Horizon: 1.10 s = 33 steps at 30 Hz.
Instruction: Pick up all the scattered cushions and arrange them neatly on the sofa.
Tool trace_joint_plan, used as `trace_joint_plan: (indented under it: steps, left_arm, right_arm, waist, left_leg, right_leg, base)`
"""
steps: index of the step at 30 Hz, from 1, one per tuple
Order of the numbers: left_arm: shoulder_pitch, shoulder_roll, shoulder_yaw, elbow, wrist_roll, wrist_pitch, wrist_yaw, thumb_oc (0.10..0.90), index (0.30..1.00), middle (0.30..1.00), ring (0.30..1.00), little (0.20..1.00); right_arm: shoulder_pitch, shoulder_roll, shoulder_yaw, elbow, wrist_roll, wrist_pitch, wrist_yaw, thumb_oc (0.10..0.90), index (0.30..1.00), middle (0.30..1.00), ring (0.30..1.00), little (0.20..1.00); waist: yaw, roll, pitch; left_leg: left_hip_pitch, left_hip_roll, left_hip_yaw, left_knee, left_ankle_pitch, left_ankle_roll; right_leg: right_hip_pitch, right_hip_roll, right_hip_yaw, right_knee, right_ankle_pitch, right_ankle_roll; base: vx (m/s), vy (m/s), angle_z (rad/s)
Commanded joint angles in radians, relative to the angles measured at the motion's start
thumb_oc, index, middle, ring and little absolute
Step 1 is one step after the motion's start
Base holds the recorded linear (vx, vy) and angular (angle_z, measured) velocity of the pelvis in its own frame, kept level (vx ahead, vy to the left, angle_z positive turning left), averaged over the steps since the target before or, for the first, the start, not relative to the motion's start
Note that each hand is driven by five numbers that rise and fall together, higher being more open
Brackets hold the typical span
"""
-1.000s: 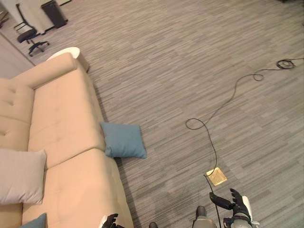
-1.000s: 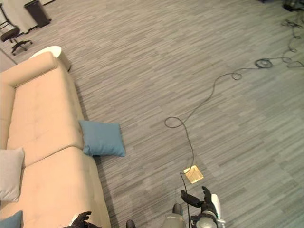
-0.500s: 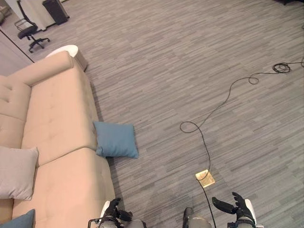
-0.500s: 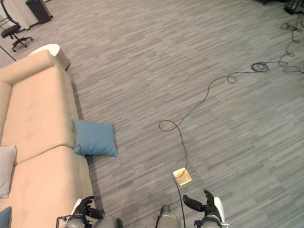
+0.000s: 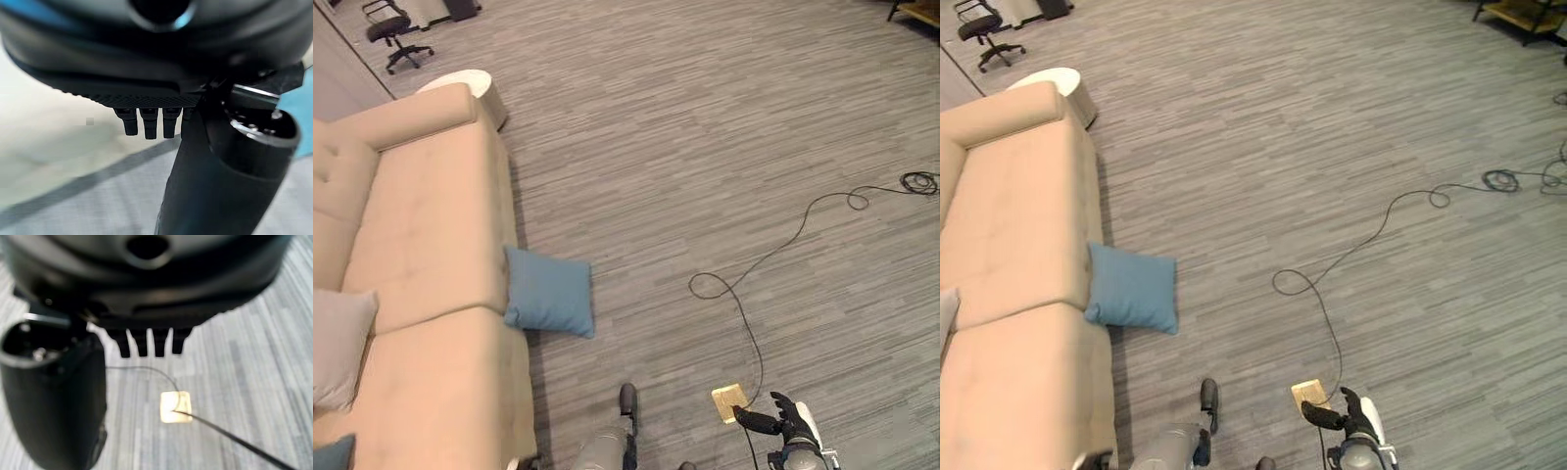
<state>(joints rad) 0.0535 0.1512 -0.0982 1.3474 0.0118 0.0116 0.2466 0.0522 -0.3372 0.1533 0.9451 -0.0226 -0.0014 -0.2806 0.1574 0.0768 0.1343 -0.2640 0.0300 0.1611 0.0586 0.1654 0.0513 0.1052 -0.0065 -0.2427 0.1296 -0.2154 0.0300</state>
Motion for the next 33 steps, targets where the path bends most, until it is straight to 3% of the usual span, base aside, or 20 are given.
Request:
trace_joint_plan:
  steps: [1, 2, 4, 6, 7, 9, 10, 11, 12, 15, 17, 20, 22, 24, 25, 28, 29, 31, 32, 33]
  left_arm:
    - [-0.031, 0.065, -0.03, -0.051, 0.058, -0.022, 0.007, 0.8, 0.9, 0.9, 0.9, 0.9]
    - [-0.037, 0.068, -0.049, -0.063, 0.064, -0.023, 0.007, 0.8, 0.9, 0.9, 0.9, 0.9]
    - [-0.051, 0.077, -0.066, -0.077, 0.066, -0.026, 0.005, 0.8, 0.9, 0.9, 0.9, 0.9]
    - [-0.069, 0.081, -0.092, -0.102, 0.075, -0.03, 0.006, 0.8, 0.9, 0.9, 0.9, 0.9]
    - [-0.09, 0.085, -0.106, -0.126, 0.075, -0.035, 0.007, 0.8, 0.9, 0.9, 0.9, 0.9]
    - [-0.097, 0.087, -0.108, -0.133, 0.075, -0.038, 0.009, 0.8, 0.9, 0.9, 0.9, 0.9]
    - [-0.109, 0.09, -0.119, -0.137, 0.081, -0.041, 0.012, 0.8, 0.9, 0.9, 0.9, 0.9]
    - [-0.109, 0.09, -0.119, -0.137, 0.081, -0.041, 0.012, 0.8, 0.9, 0.9, 0.9, 0.9]
    - [-0.117, 0.086, -0.119, -0.136, 0.086, -0.045, 0.013, 0.8, 0.9, 0.9, 0.9, 0.9]
    - [-0.134, 0.078, -0.122, -0.118, 0.092, -0.05, 0.012, 0.8, 0.9, 0.9, 0.9, 0.9]
    - [-0.127, 0.07, -0.106, -0.092, 0.075, -0.049, 0.017, 0.8, 0.9, 0.9, 0.9, 0.9]
    - [-0.118, 0.059, -0.082, -0.079, 0.041, -0.048, 0.016, 0.8, 0.9, 0.9, 0.9, 0.9]
    - [-0.118, 0.051, -0.074, -0.079, 0.014, -0.046, 0.016, 0.8, 0.9, 0.9, 0.9, 0.9]
    - [-0.117, 0.054, -0.069, -0.092, -0.001, -0.047, 0.014, 0.8, 0.9, 0.9, 0.9, 0.9]
    - [-0.116, 0.056, -0.068, -0.101, -0.01, -0.05, 0.012, 0.8, 0.9, 0.9, 0.9, 0.9]
    - [-0.115, 0.046, -0.066, -0.105, -0.032, -0.048, 0.006, 0.8, 0.9, 0.9, 0.9, 0.9]
    - [-0.114, 0.044, -0.065, -0.102, -0.035, -0.049, 0.004, 0.8, 0.9, 0.9, 0.9, 0.9]
    - [-0.108, 0.043, -0.057, -0.097, -0.046, -0.048, 0.0, 0.8, 0.9, 0.9, 0.9, 0.9]
    - [-0.102, 0.045, -0.042, -0.09, -0.056, -0.046, -0.001, 0.8, 0.9, 0.9, 0.9, 0.9]
    - [-0.102, 0.045, -0.042, -0.09, -0.056, -0.046, -0.001, 0.8, 0.9, 0.9, 0.9, 0.9]
  right_arm:
    - [-0.011, -0.014, -0.019, -0.076, -0.034, -0.029, 0.001, 0.8, 0.9, 0.9, 0.9, 0.9]
    - [-0.012, -0.016, -0.024, -0.078, -0.03, -0.029, 0.0, 0.8, 0.9, 0.9, 0.9, 0.9]
    - [-0.012, -0.017, -0.032, -0.084, -0.027, -0.032, 0.001, 0.8, 0.9, 0.9, 0.9, 0.9]
    - [-0.013, -0.014, -0.038, -0.093, -0.018, -0.035, 0.0, 0.8, 0.9, 0.9, 0.9, 0.9]
    - [-0.012, -0.007, -0.046, -0.108, -0.004, -0.042, 0.002, 0.8, 0.9, 0.9, 0.9, 0.9]
    - [-0.013, -0.009, -0.051, -0.108, -0.001, -0.045, 0.002, 0.8, 0.9, 0.9, 0.9, 0.9]
    - [-0.011, -0.006, -0.056, -0.105, 0.009, -0.047, 0.001, 0.8, 0.9, 0.9, 0.9, 0.9]
    - [-0.011, -0.006, -0.056, -0.105, 0.009, -0.047, 0.001, 0.8, 0.9, 0.9, 0.9, 0.9]
    - [-0.009, -0.003, -0.054, -0.095, 0.012, -0.042, 0.003, 0.8, 0.9, 0.9, 0.9, 0.9]
    - [-0.024, -0.009, -0.043, -0.063, -0.005, -0.035, -0.004, 0.8, 0.9, 0.9, 0.9, 0.9]
    - [-0.016, 0.002, -0.036, -0.036, -0.009, -0.034, 0.006, 0.8, 0.9, 0.9, 0.9, 0.9]
    - [-0.019, 0.002, -0.03, -0.017, -0.003, -0.044, 0.013, 0.8, 0.9, 0.9, 0.9, 0.9]
    - [-0.027, -0.002, -0.027, -0.021, 0.012, -0.057, 0.009, 0.8, 0.9, 0.9, 0.9, 0.9]
    - [-0.022, -0.005, -0.036, -0.025, 0.03, -0.059, -0.002, 0.8, 0.9, 0.9, 0.9, 0.9]
    - [-0.016, -0.009, -0.04, -0.028, 0.037, -0.06, -0.007, 0.8, 0.9, 0.9, 0.9, 0.9]
    - [-0.019, -0.017, -0.038, -0.024, 0.039, -0.056, -0.016, 0.8, 0.9, 0.9, 0.9, 0.9]
    - [-0.017, -0.019, -0.039, -0.023, 0.039, -0.055, -0.014, 0.8, 0.9, 0.9, 0.9, 0.9]
    - [-0.017, -0.024, -0.037, -0.024, 0.034, -0.056, -0.016, 0.8, 0.9, 0.9, 0.9, 0.9]
    - [-0.015, -0.025, -0.034, -0.024, 0.027, -0.052, -0.018, 0.8, 0.9, 0.9, 0.9, 0.9]
    - [-0.015, -0.025, -0.034, -0.024, 0.027, -0.052, -0.018, 0.8, 0.9, 0.9, 0.9, 0.9]
  waist:
    - [0.023, -0.045, -0.022]
    - [0.01, -0.034, -0.021]
    - [-0.007, -0.018, -0.015]
    - [-0.046, 0.01, 0.003]
    - [-0.083, 0.02, 0.021]
    - [-0.096, 0.023, 0.026]
    - [-0.126, 0.01, 0.033]
    - [-0.127, 0.012, 0.031]
    - [-0.156, 0.002, 0.037]
    - [-0.181, 0.007, 0.036]
    - [-0.182, -0.009, 0.023]
    - [-0.174, -0.012, 0.001]
    - [-0.163, -0.006, 0.015]
    - [-0.157, -0.021, 0.032]
    - [-0.153, -0.027, 0.04]
    - [-0.134, -0.03, 0.046]
    - [-0.127, -0.031, 0.042]
    - [-0.115, -0.032, 0.038]
    - [-0.092, -0.027, 0.031]
    - [-0.092, -0.028, 0.032]
  left_leg:
    - [-0.042, -0.038, -0.022, 0.088, -0.144, -0.015]
    - [-0.019, -0.044, -0.026, 0.097, -0.169, 0.0]
    - [0.016, -0.042, -0.038, 0.096, -0.19, 0.009]
    - [0.074, -0.04, -0.065, 0.094, -0.215, 0.014]
    - [0.122, -0.035, -0.096, 0.087, -0.234, -0.003]
    - [0.135, -0.029, -0.105, 0.081, -0.243, -0.014]
    - [0.174, -0.033, -0.131, 0.067, -0.268, -0.035]
    - [0.172, -0.031, -0.133, 0.065, -0.265, -0.035]
    - [0.211, -0.04, -0.17, 0.051, -0.292, -0.054]
    - [0.265, -0.027, -0.214, 0.009, -0.306, -0.079]
    - [0.279, -0.028, -0.247, 0.018, -0.325, -0.088]
    - [0.275, 0.037, -0.274, 0.07, -0.335, -0.121]
    - [0.183, 0.09, -0.268, 0.237, -0.243, -0.146]
    - [0.093, 0.125, -0.202, 0.392, -0.174, -0.123]
    - [0.062, 0.139, -0.16, 0.451, -0.171, -0.112]
    - [-0.023, 0.12, -0.089, 0.479, -0.212, -0.097]
    - [-0.035, 0.104, -0.07, 0.433, -0.222, -0.092]
    - [-0.058, 0.084, -0.053, 0.381, -0.224, -0.088]
    - [-0.08, 0.067, -0.04, 0.292, -0.186, -0.097]
    - [-0.078, 0.066, -0.039, 0.29, -0.185, -0.097]
  right_leg:
    - [-0.039, -0.195, -0.014, 0.361, 0.194, 0.171]
    - [-0.07, -0.214, -0.014, 0.428, 0.255, 0.176]
    - [-0.121, -0.23, -0.011, 0.506, 0.257, 0.16]
    - [-0.208, -0.244, -0.015, 0.549, 0.206, 0.123]
    - [-0.245, -0.252, -0.029, 0.444, 0.128, 0.093]
    - [-0.265, -0.256, -0.031, 0.394, 0.119, 0.092]
    - [-0.303, -0.249, 0.013, 0.232, 0.128, 0.103]
    - [-0.301, -0.246, 0.01, 0.224, 0.134, 0.102]
    - [-0.342, -0.22, 0.097, 0.065, 0.188, 0.129]
    - [-0.403, -0.219, 0.146, -0.03, 0.257, 0.156]
    - [-0.375, -0.214, 0.167, -0.036, 0.26, 0.151]
    - [-0.356, -0.174, 0.152, -0.004, 0.23, 0.129]
    - [-0.316, -0.159, 0.109, 0.013, 0.187, 0.092]
    - [-0.265, -0.157, 0.065, 0.001, 0.167, 0.056]
    - [-0.241, -0.147, 0.052, -0.005, 0.153, 0.038]
    - [-0.186, -0.122, 0.019, -0.007, 0.1, 0.016]
    - [-0.174, -0.118, 0.006, -0.008, 0.085, 0.016]
    - [-0.16, -0.113, -0.008, -0.005, 0.068, 0.016]
    - [-0.134, -0.094, -0.013, -0.003, 0.048, 0.016]
    - [-0.133, -0.095, -0.013, -0.003, 0.048, 0.016]
  base:
    - [0.3, 0.203, 0.33]
    - [0.2, 0.129, 0.33]
    - [0.22, 0.096, 0.27]
    - [0.35, 0.021, 0.51]
    - [0.39, -0.123, 0.51]
    - [0.29, -0.174, 0.42]
    - [0.19, -0.163, 0.44]
    - [0.43, -0.334, 0.43]
    - [0.23, -0.17, 0.42]
    - [0.4, -0.282, 0.45]
    - [0.37, -0.316, 0.77]
    - [0.27, -0.377, 0.55]
    - [0.16, -0.33, 0.45]
    - [0.09, -0.332, 0.75]
    - [0.13, -0.328, 0.68]
    - [0.21, -0.226, 0.8]
    - [0.17, -0.091, 0.42]
    - [0.24, -0.072, 0.45]
    - [0.29, -0.072, 0.45]
    - [0.4, -0.057, 0.38]
